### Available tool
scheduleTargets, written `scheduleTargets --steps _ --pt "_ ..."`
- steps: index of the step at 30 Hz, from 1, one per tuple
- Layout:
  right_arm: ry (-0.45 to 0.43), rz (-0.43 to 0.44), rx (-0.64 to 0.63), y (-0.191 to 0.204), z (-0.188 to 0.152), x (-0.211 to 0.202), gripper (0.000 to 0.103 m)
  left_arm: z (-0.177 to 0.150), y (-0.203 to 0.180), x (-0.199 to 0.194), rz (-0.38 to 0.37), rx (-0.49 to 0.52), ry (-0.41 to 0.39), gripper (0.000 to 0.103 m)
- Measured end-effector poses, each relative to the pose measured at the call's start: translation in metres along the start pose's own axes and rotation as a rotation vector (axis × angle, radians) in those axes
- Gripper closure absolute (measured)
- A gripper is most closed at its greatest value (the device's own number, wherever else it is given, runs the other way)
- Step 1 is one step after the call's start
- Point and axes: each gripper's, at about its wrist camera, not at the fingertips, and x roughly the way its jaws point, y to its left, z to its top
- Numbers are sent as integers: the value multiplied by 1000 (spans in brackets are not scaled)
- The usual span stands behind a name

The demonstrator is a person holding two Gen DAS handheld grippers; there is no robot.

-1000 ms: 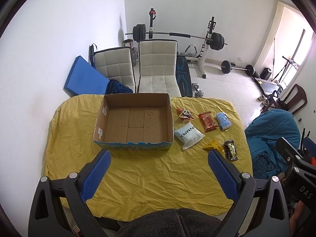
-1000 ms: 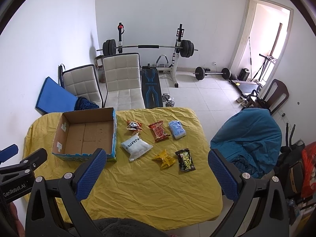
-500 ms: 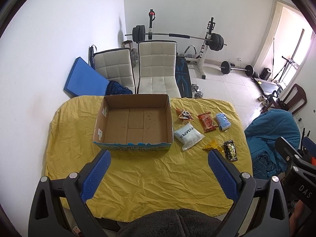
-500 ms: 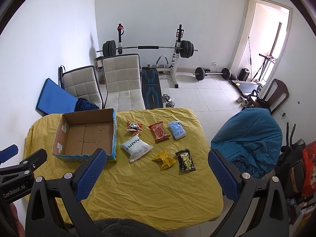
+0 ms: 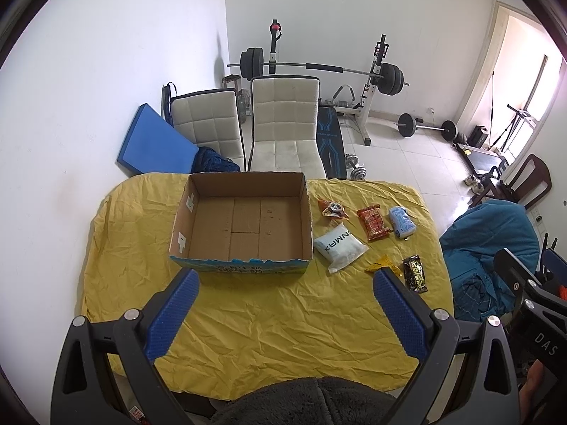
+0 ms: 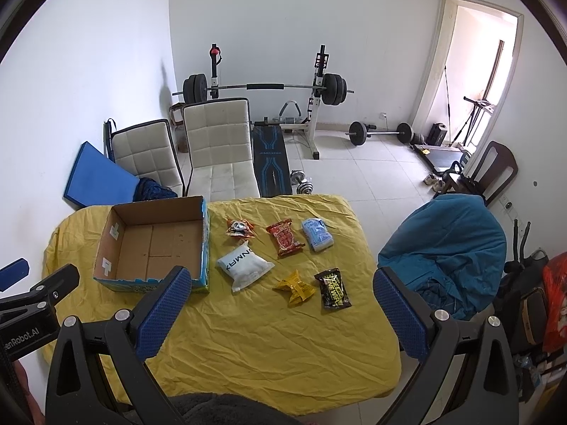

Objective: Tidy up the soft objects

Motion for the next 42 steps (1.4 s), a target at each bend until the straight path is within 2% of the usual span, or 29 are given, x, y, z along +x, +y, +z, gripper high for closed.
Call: scheduleTargets --steps 21,30,36,42 --pt "4 11 -7 5 -3 0 0 -5 4 4 2 -6 12 2" --pt "21 25 -4 4 -2 14 0 -6 1 13 6 -12 29 2" --pt "69 12 46 -14 -4 41 0 0 -9 36 3 -8 55 2" --pt "162 -35 123 -59 -7 98 0 13 -38 87 -18 32 123 2"
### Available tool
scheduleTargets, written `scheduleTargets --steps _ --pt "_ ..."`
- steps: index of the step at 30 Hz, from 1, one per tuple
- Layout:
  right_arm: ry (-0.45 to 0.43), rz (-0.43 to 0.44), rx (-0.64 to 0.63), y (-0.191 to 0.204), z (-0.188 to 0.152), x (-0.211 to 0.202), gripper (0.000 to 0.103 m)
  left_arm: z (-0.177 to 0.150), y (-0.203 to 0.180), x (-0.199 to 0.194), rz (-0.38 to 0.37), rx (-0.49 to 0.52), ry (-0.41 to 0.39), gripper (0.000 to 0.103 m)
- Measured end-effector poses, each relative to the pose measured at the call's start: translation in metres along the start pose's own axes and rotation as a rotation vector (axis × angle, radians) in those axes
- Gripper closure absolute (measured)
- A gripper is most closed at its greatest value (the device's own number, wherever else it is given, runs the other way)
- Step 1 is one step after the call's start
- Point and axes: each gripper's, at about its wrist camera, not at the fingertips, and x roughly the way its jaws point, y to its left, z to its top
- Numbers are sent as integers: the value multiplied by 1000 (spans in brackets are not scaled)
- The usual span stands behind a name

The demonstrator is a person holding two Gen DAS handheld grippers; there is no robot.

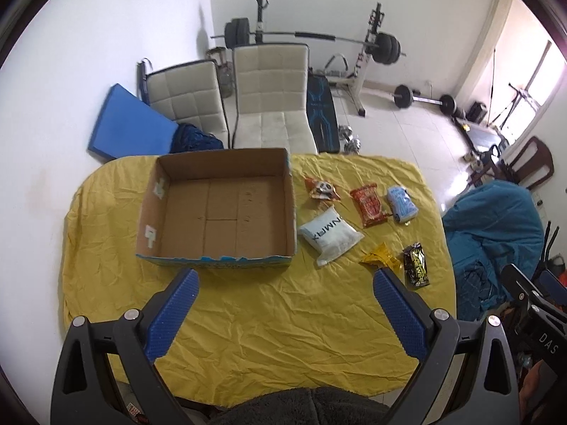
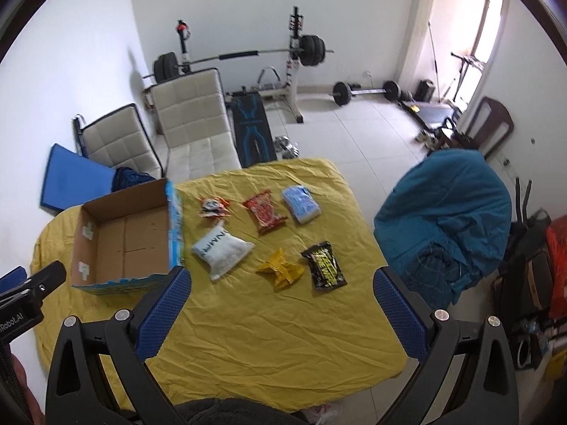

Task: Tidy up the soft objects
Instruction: 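Move both grippers down toward the snack packs beside the box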

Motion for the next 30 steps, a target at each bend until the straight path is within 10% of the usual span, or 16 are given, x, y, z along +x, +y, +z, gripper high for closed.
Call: scheduleTargets --steps 20,30 --pt "522 -75 61 -97 5 352 0 64 -93 298 -72 -29 530 2" --pt "577 -72 8 -104 -16 406 0 61 -104 408 48 -120 760 2"
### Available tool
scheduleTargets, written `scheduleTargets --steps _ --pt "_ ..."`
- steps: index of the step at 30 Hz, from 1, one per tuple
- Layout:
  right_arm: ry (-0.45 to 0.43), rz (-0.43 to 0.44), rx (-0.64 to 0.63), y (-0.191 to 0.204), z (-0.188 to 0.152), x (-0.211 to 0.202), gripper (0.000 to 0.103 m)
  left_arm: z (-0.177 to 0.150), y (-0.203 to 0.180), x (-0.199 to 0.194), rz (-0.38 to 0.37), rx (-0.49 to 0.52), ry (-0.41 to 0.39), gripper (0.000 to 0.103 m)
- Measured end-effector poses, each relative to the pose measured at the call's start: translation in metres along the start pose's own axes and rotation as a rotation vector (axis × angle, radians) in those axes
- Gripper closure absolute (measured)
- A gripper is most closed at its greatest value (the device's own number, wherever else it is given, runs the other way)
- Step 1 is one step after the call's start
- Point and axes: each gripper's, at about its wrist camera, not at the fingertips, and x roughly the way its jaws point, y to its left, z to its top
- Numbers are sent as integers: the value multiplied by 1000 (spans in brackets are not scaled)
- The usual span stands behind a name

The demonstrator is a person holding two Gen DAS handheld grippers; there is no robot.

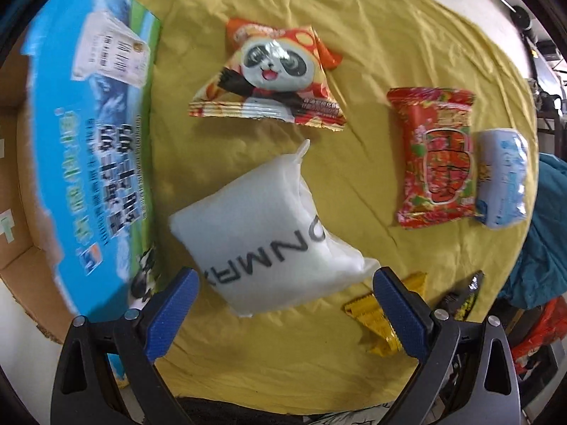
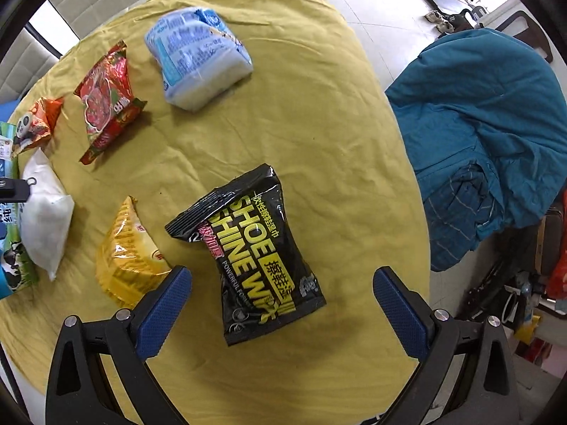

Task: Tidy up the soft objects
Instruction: 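Move both grippers down toward the snack packs beside the box, then grasp the white NMR pouch with the left gripper while the right grasps the black SHOE SHINE WAX pack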

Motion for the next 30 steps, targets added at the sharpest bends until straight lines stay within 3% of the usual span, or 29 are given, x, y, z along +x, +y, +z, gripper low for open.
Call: scheduleTargets --steps 4,12,16,22,26,30 --pt "-11 0 -19 0 3 9 0 9 -2 27 24 -23 78 2" --pt "28 29 -27 -13 10 32 0 11 9 23 16 -46 -15 2" --pt "43 37 -41 -15 7 42 0 4 1 21 62 34 -63 2" --pt "58 33 -52 -16 6 52 0 -30 -38 15 176 272 -169 2" --pt "59 30 -54 -16 8 55 0 -42 -37 2 137 312 -188 2" --pt "91 74 -21 -11 14 58 6 -35 6 -10 7 126 -119 2"
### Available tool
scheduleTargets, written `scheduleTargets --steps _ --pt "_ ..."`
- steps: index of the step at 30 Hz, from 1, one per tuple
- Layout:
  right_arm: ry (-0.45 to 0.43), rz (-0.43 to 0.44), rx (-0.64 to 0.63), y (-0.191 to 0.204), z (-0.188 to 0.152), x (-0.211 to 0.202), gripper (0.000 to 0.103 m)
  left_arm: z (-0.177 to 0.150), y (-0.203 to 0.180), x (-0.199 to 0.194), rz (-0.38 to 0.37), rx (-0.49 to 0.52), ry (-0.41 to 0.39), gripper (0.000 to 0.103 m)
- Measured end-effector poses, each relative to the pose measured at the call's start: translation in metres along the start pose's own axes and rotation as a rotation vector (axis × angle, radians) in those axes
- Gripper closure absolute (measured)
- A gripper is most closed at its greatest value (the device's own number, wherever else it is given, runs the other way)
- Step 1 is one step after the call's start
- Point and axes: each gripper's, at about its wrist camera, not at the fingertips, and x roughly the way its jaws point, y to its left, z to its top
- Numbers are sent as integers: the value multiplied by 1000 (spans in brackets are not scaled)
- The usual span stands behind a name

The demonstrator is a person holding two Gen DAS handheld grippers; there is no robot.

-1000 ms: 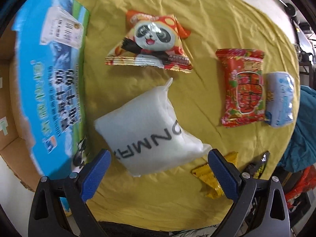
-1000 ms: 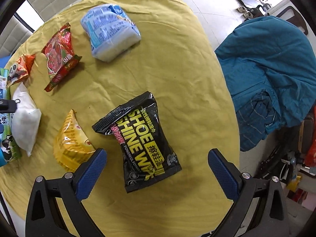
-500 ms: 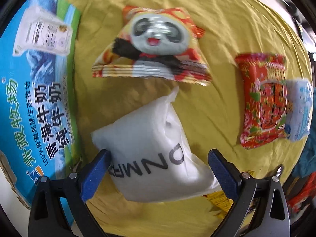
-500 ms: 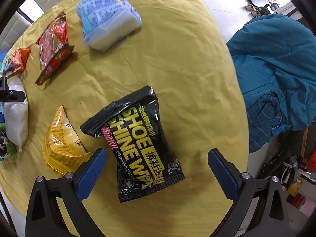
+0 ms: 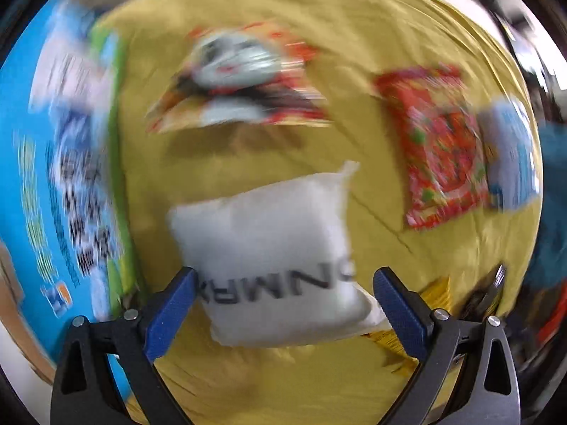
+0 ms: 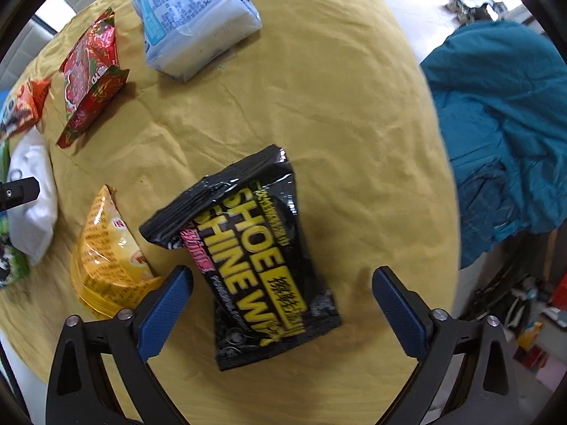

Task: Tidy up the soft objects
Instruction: 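Grasp the white NMR pouch with the left gripper while the right grasps the black SHOE SHINE WAX pack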

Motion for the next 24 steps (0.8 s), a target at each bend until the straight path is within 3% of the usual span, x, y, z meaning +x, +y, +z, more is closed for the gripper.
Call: scheduleTargets --steps 4,7,10,13,19,24 --pt "47 51 50 -6 4 12 21 -5 37 13 -129 -225 141 2" --pt "43 34 52 -5 3 14 24 -7 36 6 -93 -194 89 17" --pt "36 31 51 -5 0 13 30 -5 34 0 -84 -184 54 22" --pt "42 20 49 -4 -6 10 35 -10 -6 -12 -50 -128 28 27" --pt "62 6 42 -6 -23 7 41 -61 -61 -39 62 122 4 27" --pt "77 -7 41 -6 -29 16 41 -80 -81 -45 130 181 -51 26"
